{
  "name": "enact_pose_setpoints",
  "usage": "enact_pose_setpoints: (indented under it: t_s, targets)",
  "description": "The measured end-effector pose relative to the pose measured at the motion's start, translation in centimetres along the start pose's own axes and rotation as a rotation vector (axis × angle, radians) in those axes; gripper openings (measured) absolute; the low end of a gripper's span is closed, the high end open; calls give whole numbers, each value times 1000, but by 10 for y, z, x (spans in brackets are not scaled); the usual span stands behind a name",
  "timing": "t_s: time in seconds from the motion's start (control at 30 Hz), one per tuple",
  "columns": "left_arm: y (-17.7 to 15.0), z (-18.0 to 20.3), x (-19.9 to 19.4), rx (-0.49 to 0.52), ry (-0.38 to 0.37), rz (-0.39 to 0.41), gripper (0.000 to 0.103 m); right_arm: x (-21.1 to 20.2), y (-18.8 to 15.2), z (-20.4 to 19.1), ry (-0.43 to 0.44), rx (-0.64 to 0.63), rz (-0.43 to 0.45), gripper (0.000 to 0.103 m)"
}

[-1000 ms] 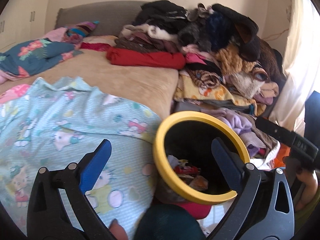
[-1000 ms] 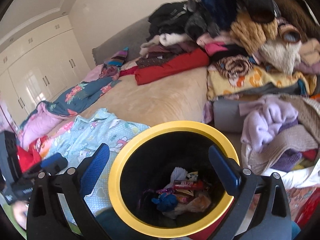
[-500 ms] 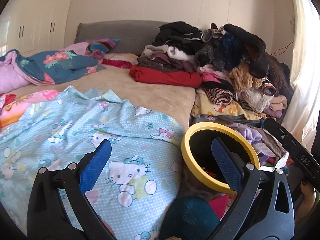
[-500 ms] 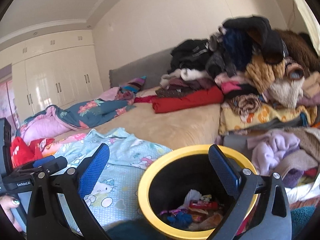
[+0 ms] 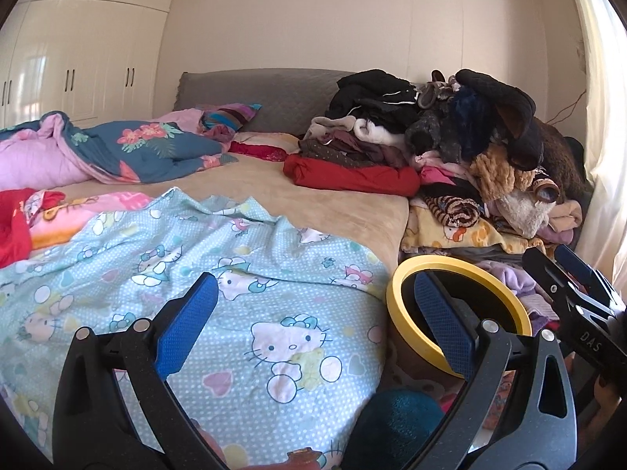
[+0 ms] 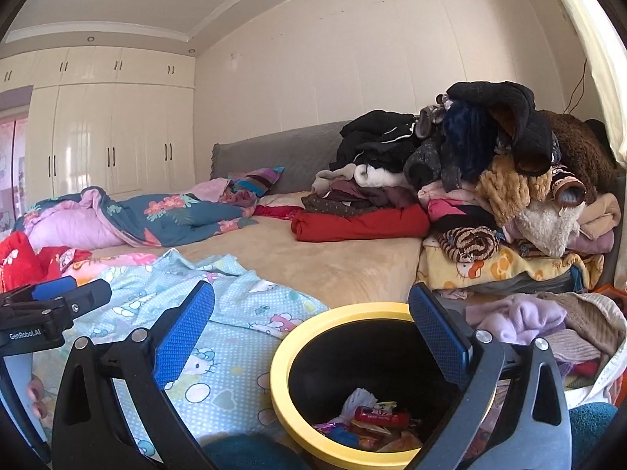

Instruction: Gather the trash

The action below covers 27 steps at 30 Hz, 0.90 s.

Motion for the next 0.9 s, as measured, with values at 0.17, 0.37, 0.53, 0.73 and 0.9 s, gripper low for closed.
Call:
enact_pose_setpoints:
  t_s: [0.17,0.37,0.53,0.73,0.9]
  targets:
    - [0,-2,2,-2,-14,10,92,2,-3,-1,0,5,-9,97]
    - [1,-4,1,-6,-13,14,92,2,-5,-5,8,-4,-11,97]
    - [2,-4,0,-5,-12,16,92,3,-5,-5,8,0,-12,97]
    - [3,-5,-1,-1,-9,18,92,3,-5,-4,8,1,-11,97]
    - [3,-3,-1,-1,-8,20,92,3,-7,-4,7,3,-12,97]
Point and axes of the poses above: each gripper's, at about its wrist camera, not at the fingertips, and x roughly the way its jaws point, z to its right, y to its top, the point moved 8 cm from there along x, roughly the way its jaws point, and after that the axes turned 13 degrees about -x, right-handed, at the moved point
